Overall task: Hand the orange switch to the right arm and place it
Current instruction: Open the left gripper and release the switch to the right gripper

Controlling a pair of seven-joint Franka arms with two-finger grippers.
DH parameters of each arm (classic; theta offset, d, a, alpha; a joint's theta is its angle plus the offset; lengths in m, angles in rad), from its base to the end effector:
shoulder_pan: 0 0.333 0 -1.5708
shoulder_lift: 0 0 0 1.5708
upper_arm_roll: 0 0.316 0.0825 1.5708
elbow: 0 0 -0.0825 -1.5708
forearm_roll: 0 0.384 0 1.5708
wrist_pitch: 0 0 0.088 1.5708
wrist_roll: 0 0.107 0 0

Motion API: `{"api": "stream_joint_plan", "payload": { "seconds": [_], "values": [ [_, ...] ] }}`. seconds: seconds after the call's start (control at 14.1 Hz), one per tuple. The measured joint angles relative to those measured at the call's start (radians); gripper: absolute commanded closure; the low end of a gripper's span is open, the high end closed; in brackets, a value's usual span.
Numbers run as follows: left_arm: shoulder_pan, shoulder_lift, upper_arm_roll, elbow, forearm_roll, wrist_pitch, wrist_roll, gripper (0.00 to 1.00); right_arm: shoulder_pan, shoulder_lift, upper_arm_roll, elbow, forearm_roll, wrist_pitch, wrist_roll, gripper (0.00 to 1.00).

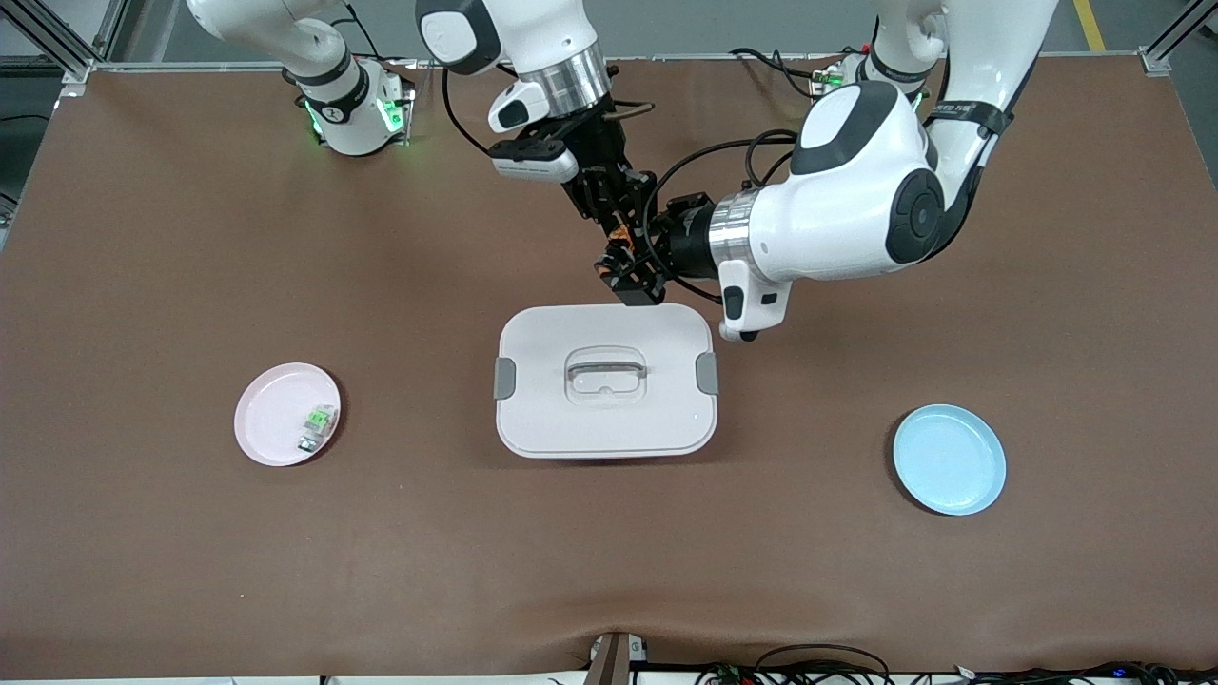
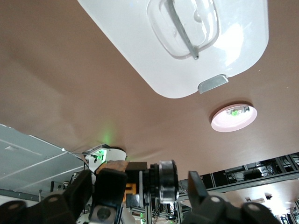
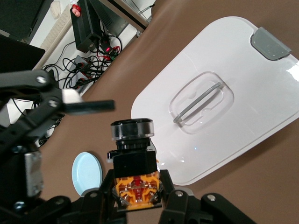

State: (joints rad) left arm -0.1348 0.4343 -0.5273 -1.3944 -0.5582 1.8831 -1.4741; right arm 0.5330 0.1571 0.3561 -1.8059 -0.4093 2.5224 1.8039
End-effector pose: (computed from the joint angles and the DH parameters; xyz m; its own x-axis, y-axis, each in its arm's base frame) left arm 0.5594 -0.4009 0.5168 0.4162 0.6028 -0.6807 0.8650 -0.4933 0.0919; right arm 0.4145 0.4962 0.5232 0.7301 -0.6546 0.1960 -0.4685 -0.6884 -0.5537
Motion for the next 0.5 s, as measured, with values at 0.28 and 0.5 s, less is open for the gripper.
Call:
{"api": "stream_joint_plan", "payload": {
  "seconds": [0.28,0.5],
  "values": [
    [0.015,-0.004,0.004,0.011,0.032,-0.002,0.0,0.0,0.0,0.007,-0.003,0.0,-0.001,-0.001,0.001,1.0],
    [0.034,-0.031,0.014,0.014,0.12,-0.005,0.0,0.0,-0.007,0.007,-0.011,0.0,-0.002,-0.002,-0.014,1.0]
  ]
}}
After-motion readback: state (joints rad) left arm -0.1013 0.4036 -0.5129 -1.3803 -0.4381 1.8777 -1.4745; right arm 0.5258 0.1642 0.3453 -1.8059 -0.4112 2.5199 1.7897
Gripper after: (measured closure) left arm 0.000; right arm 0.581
